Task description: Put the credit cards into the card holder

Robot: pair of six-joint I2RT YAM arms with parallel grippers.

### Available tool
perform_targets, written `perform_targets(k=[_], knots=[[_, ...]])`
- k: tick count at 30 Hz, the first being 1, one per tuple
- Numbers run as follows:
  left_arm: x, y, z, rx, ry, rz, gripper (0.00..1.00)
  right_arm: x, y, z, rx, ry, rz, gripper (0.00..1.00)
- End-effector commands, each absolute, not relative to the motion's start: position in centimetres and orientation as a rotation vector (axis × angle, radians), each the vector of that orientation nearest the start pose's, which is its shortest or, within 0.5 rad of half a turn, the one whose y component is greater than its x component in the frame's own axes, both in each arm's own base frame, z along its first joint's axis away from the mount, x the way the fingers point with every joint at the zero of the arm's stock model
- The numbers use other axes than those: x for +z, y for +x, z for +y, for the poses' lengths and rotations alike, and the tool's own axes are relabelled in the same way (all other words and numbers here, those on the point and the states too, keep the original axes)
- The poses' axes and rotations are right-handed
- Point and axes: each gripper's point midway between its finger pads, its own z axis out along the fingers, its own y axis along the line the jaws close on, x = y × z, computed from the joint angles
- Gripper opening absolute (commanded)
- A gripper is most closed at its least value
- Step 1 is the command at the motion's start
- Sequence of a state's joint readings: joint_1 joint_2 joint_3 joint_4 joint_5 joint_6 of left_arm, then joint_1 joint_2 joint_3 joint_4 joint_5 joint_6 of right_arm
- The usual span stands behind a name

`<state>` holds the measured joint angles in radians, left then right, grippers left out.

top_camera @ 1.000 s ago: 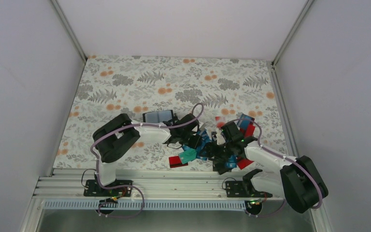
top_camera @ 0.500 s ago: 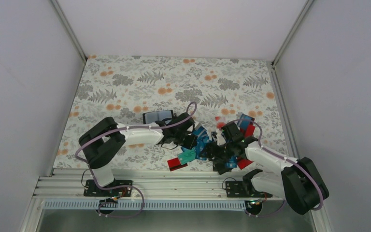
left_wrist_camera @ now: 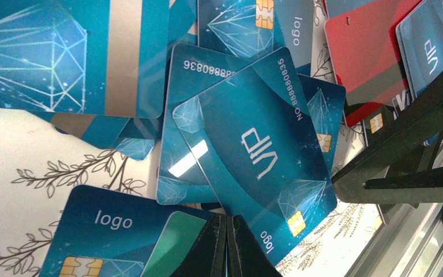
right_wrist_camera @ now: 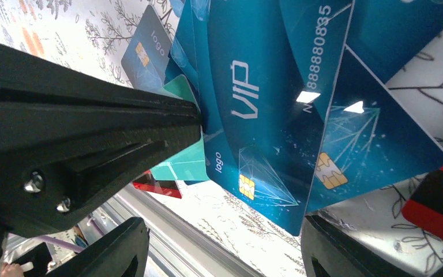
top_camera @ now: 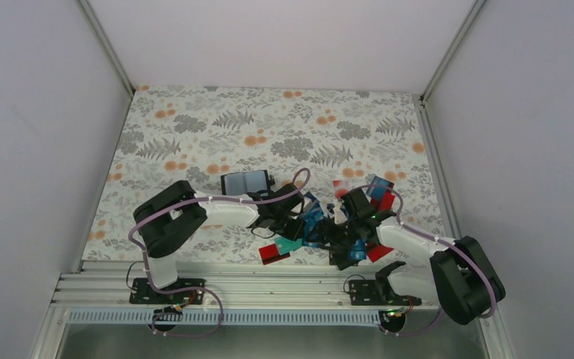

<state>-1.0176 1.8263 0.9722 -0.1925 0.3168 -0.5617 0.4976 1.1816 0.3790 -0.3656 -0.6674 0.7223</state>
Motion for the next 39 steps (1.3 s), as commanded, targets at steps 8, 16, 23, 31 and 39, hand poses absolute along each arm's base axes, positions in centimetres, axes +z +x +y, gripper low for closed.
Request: perform_targets(k=[8, 16, 23, 31, 39], knots=[[0.6, 16.1, -37.9, -0.862, 0.782, 2.807, 0.03, 2.4, 14.0, 19.6, 1.202, 0.171, 2.965, 0.67], [0.1, 15.5, -38.1, -0.929, 0.76, 2.817, 0.03, 7.0, 16.0, 21.3, 1.355, 0.077, 2.781, 0.66], [0.2, 15.5, -38.4, -0.945, 0.752, 2.81, 0.03, 7.7, 16.0, 21.6, 1.383, 0.02, 2.757, 0.62], [0.1, 15.8, -38.3, -0.937, 0.742, 2.809, 0.02, 7.3, 16.1, 21.9, 1.402, -0.018, 2.743, 0.5], [0.2, 15.8, -38.2, -0.93, 0.74, 2.808, 0.02, 6.4, 16.6, 21.7, 1.344, -0.027, 2.747, 0.45]])
